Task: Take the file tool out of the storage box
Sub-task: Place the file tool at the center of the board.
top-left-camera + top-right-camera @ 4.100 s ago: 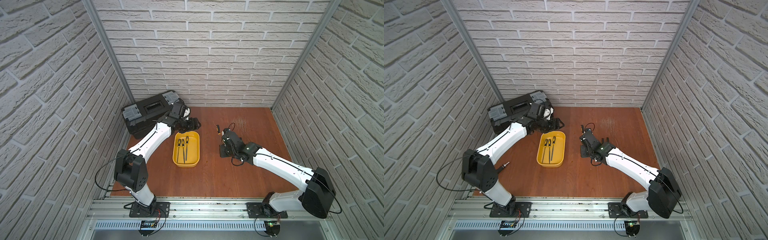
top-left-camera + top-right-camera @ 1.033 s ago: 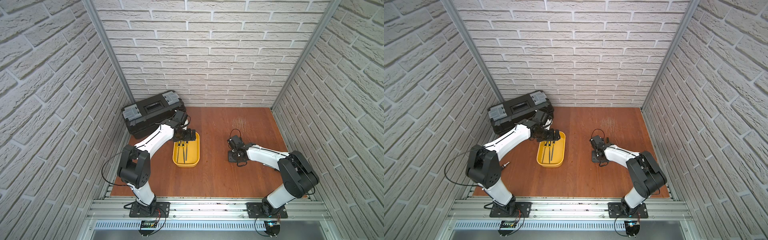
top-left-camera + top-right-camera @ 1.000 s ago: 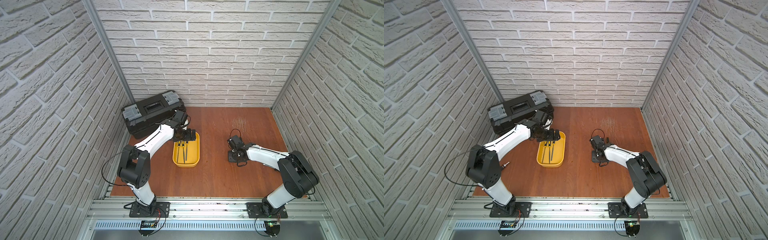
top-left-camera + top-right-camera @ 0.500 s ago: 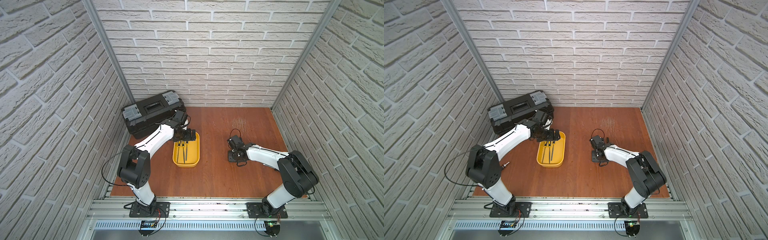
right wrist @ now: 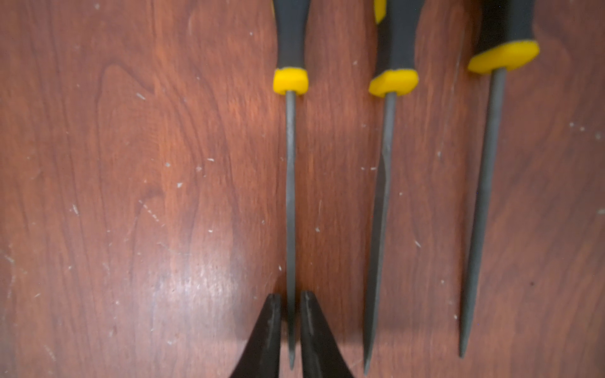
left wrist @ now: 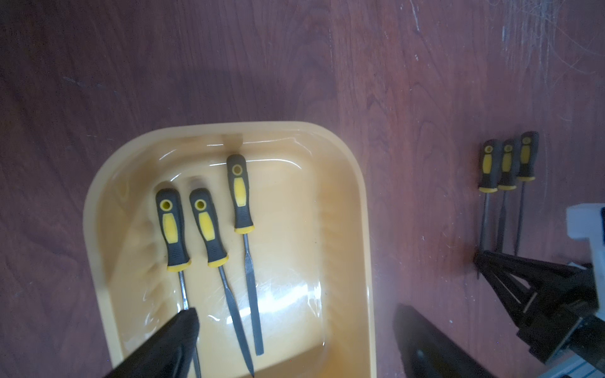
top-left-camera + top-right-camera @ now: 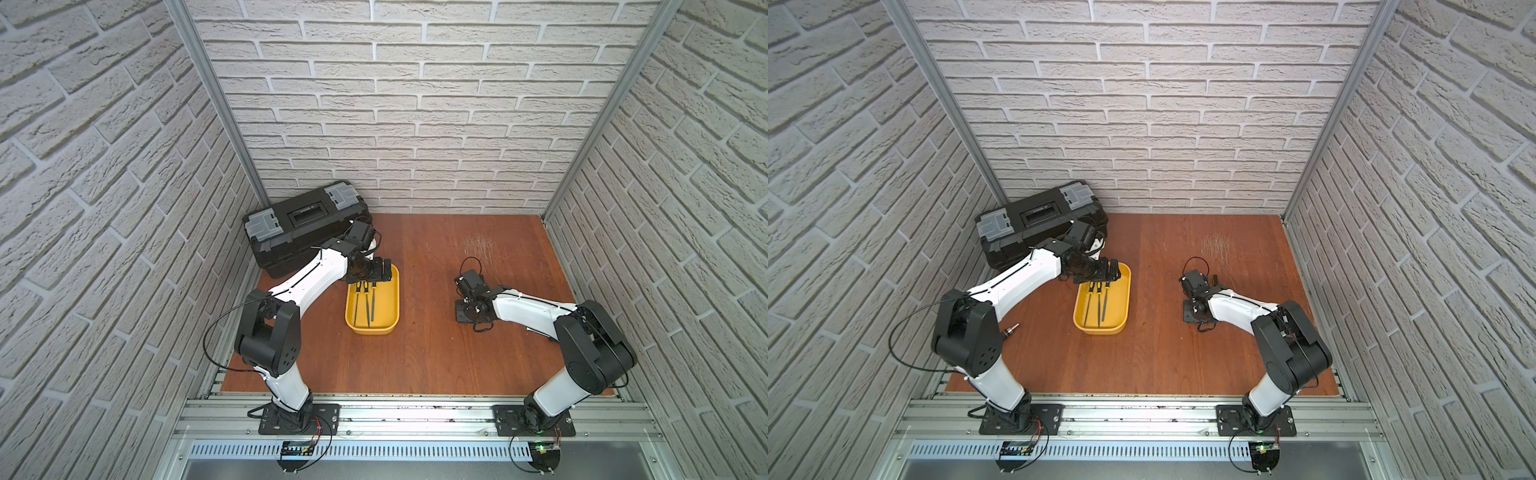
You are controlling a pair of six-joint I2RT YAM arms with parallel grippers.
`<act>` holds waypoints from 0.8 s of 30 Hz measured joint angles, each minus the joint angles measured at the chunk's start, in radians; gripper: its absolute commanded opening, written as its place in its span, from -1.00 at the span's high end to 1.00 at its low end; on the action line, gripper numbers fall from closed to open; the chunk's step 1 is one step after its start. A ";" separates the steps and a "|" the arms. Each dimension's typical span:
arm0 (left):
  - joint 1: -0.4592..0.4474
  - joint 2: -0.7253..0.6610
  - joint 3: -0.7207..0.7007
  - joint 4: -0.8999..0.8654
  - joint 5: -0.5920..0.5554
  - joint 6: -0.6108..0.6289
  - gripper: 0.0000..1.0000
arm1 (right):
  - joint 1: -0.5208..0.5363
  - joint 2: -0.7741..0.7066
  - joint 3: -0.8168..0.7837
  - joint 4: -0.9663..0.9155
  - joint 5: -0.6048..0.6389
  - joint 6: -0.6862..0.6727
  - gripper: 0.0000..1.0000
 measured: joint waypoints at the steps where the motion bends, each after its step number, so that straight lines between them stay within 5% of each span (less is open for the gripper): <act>1: 0.000 0.000 0.000 0.000 0.000 0.000 -0.97 | 0.000 0.001 0.000 0.003 0.000 0.000 0.57; 10: 0.000 0.000 0.000 -0.003 -0.013 -0.007 -0.97 | 0.000 -0.018 -0.001 -0.002 -0.002 -0.026 0.44; 16: 0.000 0.013 0.012 -0.019 -0.046 -0.006 -0.92 | -0.001 -0.159 0.008 -0.058 -0.001 -0.083 0.38; 24: -0.009 0.085 0.050 -0.034 -0.106 0.004 -0.79 | -0.002 -0.336 0.035 -0.106 -0.084 -0.140 -0.02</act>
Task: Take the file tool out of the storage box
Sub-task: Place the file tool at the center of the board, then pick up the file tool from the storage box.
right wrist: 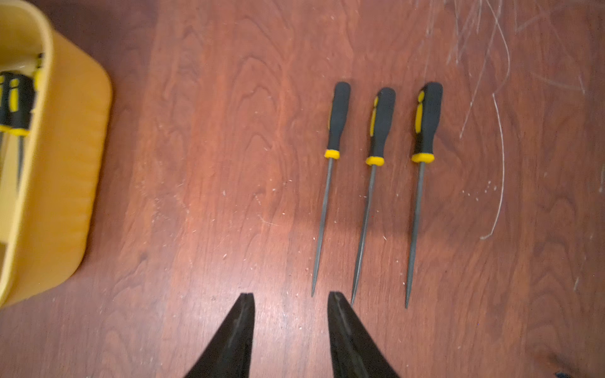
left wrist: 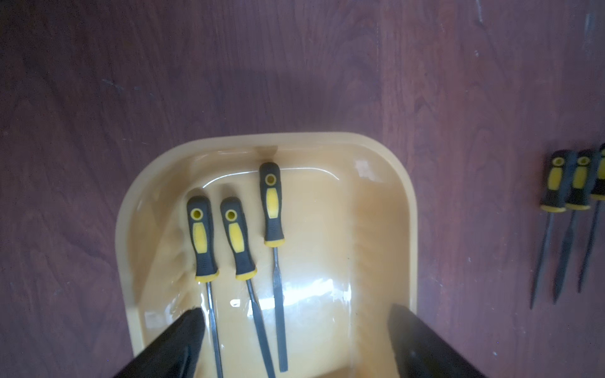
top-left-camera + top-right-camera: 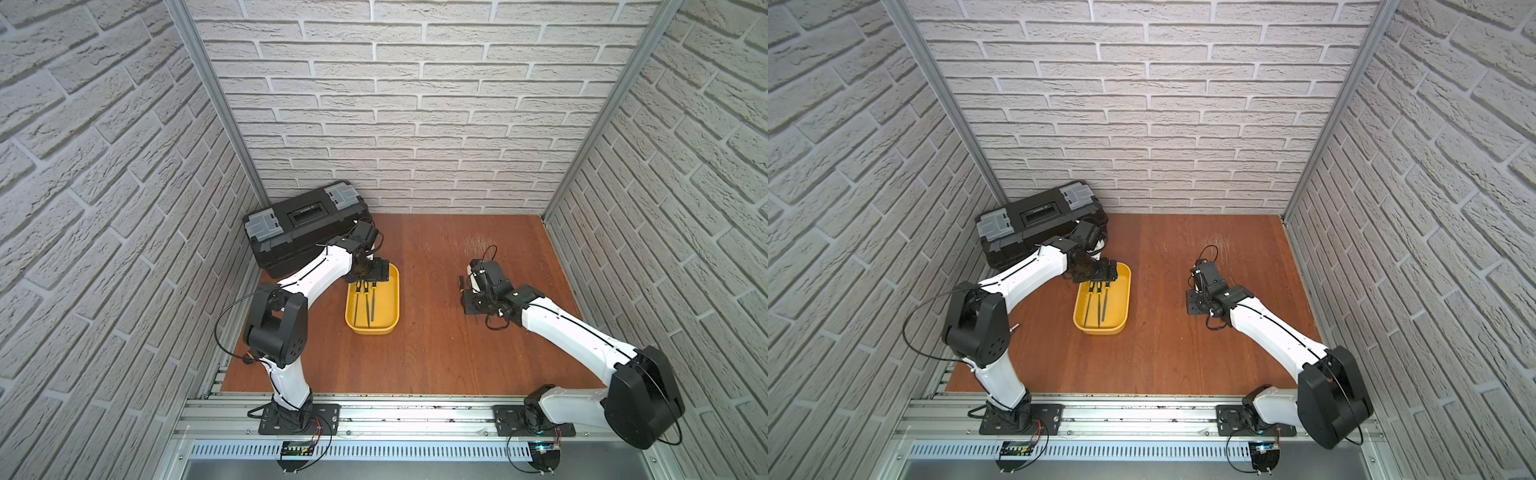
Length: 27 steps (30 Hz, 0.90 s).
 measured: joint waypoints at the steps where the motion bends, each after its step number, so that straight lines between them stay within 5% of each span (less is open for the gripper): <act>1: -0.002 0.010 0.006 -0.003 -0.010 0.002 -0.75 | 0.000 -0.021 0.000 0.000 -0.023 -0.009 -0.11; 6: -0.013 0.052 0.040 -0.016 -0.037 0.013 -0.51 | 0.000 -0.110 0.001 0.002 -0.129 -0.021 -0.71; 9: -0.018 0.084 0.072 -0.016 -0.051 0.015 -0.44 | 0.000 -0.143 0.009 0.002 -0.182 -0.032 -0.88; 21: -0.033 0.215 0.163 -0.014 -0.119 0.012 0.03 | 0.000 -0.185 0.011 0.002 -0.240 -0.039 -0.89; 27: -0.037 0.257 0.184 -0.012 -0.154 0.000 0.07 | 0.000 -0.191 0.010 0.002 -0.240 -0.040 -0.88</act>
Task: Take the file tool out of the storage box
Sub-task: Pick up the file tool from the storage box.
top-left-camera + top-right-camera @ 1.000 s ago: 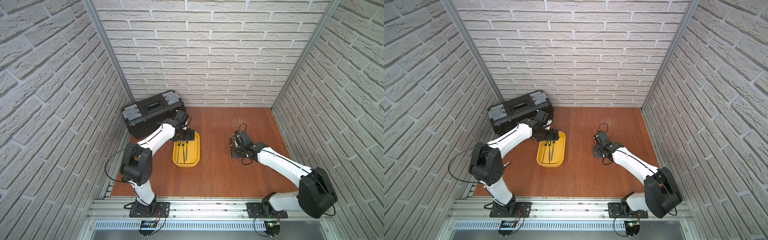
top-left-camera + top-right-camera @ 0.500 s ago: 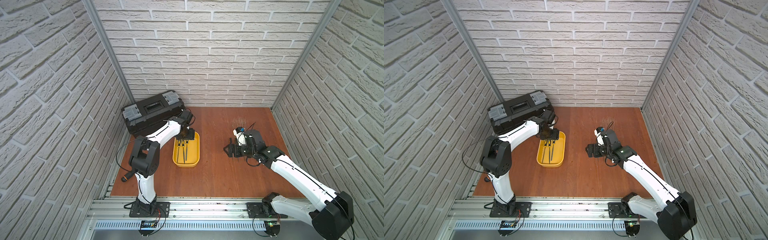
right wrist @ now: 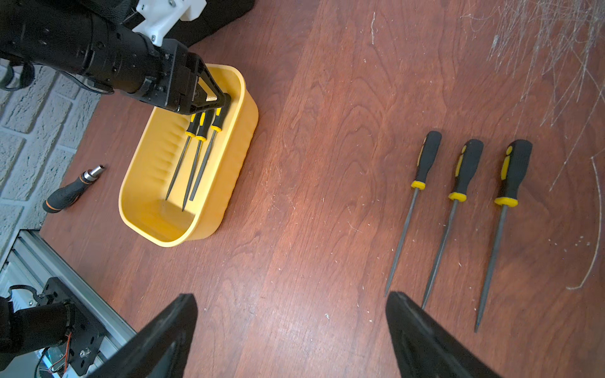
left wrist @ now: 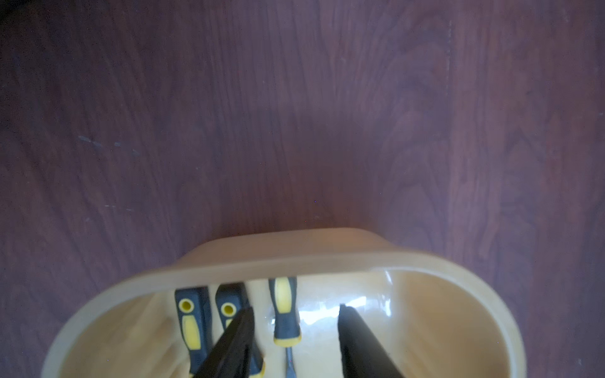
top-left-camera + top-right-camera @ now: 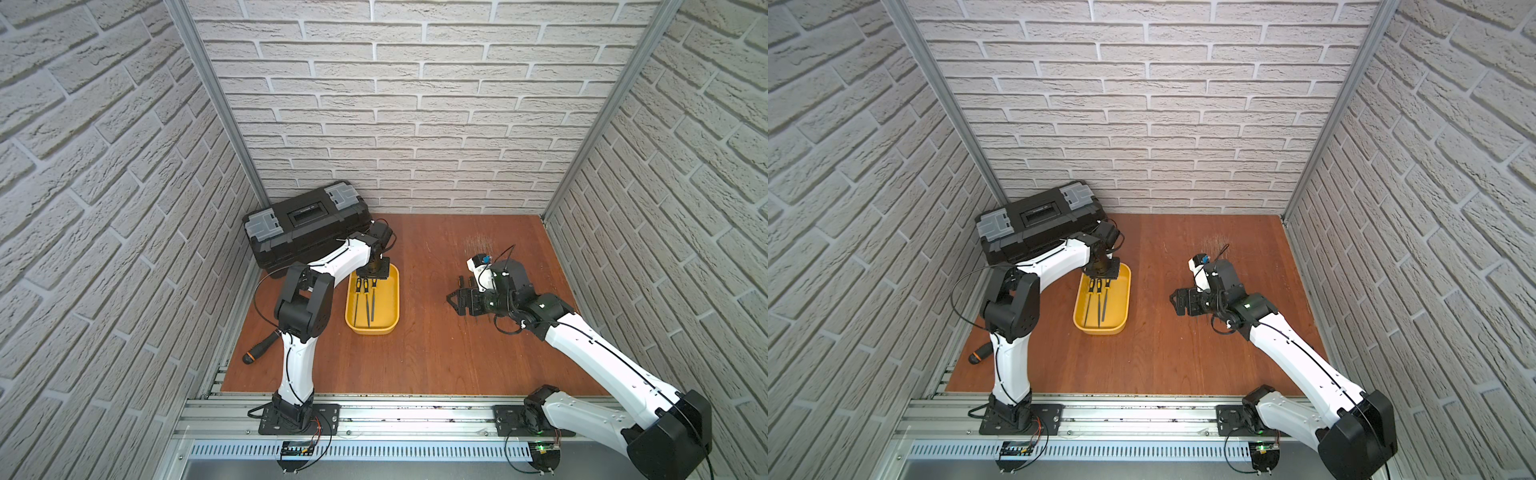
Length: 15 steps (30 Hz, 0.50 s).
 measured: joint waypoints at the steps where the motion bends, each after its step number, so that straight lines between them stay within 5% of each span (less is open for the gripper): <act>1: 0.000 0.003 0.000 0.000 -0.005 -0.005 0.09 | 0.000 -0.001 0.000 0.000 0.000 0.000 -0.88; 15: -0.004 0.047 -0.004 0.066 -0.059 -0.057 0.21 | 0.000 -0.002 -0.031 0.002 0.006 -0.007 -0.86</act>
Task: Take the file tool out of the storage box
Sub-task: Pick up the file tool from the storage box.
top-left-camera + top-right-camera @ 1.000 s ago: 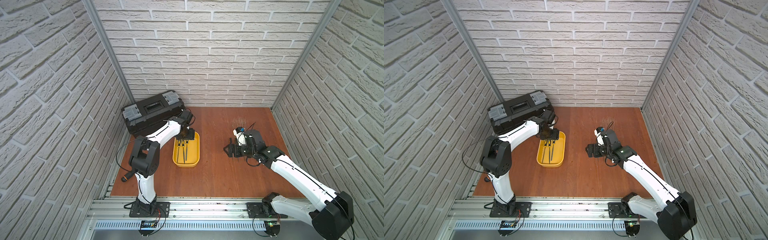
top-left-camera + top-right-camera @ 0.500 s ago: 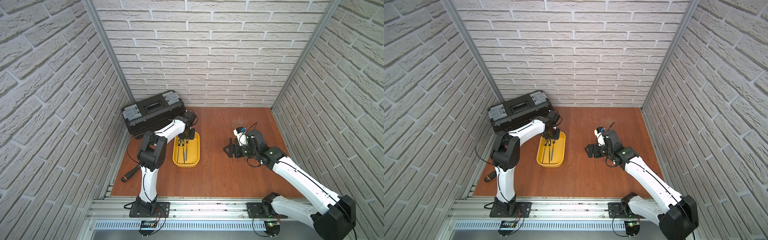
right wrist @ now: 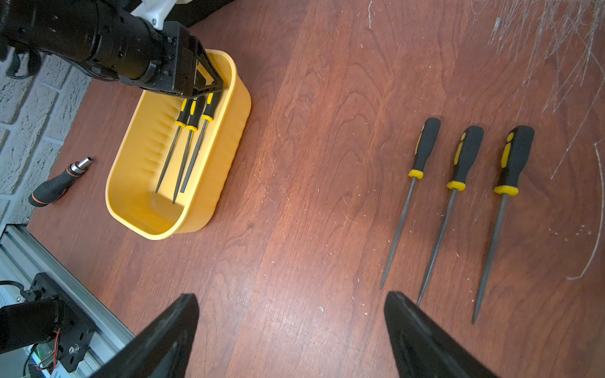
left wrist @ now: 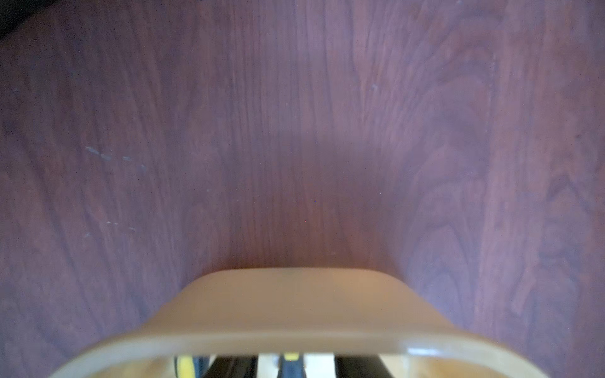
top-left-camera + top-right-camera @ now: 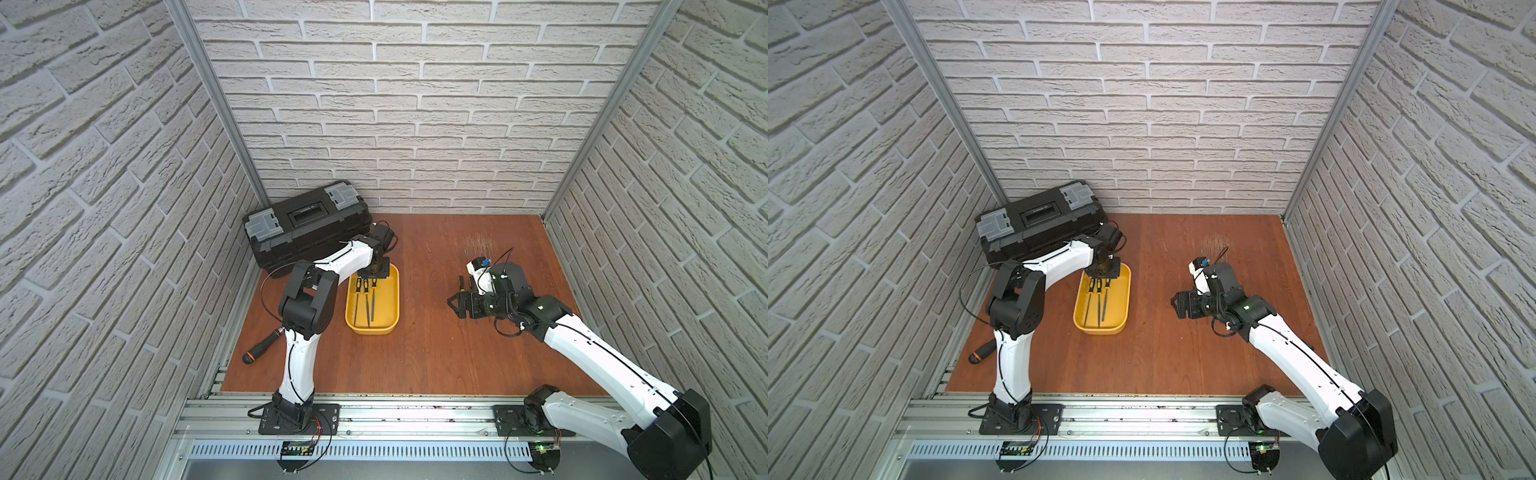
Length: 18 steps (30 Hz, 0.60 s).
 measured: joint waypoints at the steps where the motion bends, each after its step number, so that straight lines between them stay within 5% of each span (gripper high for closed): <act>1: -0.001 0.007 0.000 0.002 -0.002 -0.003 0.22 | 0.000 0.000 -0.001 0.002 0.001 0.000 -0.86; 18: -0.010 0.028 -0.030 0.049 -0.029 -0.016 0.50 | 0.000 0.007 -0.033 0.019 0.006 0.000 -0.85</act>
